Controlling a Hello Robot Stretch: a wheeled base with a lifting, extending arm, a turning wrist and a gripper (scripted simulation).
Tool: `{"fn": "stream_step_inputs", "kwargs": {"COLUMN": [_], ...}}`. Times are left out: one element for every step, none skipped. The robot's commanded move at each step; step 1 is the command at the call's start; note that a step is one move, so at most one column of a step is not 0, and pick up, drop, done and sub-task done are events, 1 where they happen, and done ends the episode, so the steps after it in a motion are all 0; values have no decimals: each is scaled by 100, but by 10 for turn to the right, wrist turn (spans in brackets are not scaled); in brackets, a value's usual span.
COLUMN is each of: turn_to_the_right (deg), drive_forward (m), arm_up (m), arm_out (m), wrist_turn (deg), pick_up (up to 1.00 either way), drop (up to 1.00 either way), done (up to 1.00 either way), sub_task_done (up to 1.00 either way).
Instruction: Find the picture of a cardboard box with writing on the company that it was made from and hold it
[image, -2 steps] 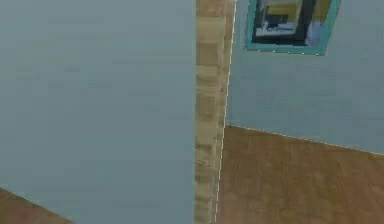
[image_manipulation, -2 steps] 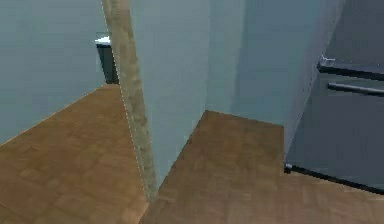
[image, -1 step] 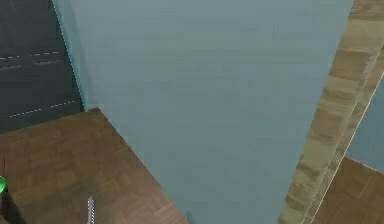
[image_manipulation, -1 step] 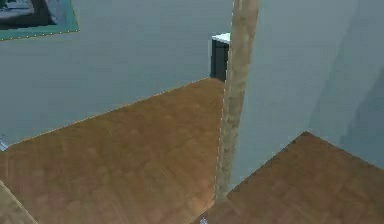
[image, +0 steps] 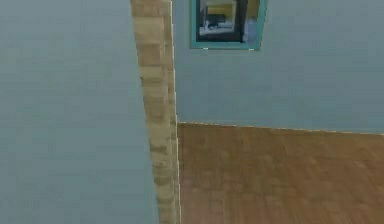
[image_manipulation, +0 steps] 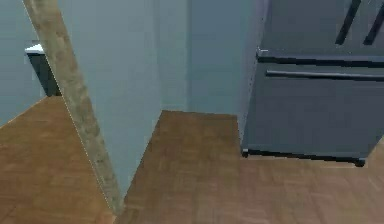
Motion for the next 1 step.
{"fn": "stream_step_inputs", "kwargs": {"turn_to_the_right": [-450], "drive_forward": [0], "arm_up": [0], "arm_out": [0], "wrist_turn": [0], "pick_up": [0], "drop": [0], "done": [0], "sub_task_done": [0]}}
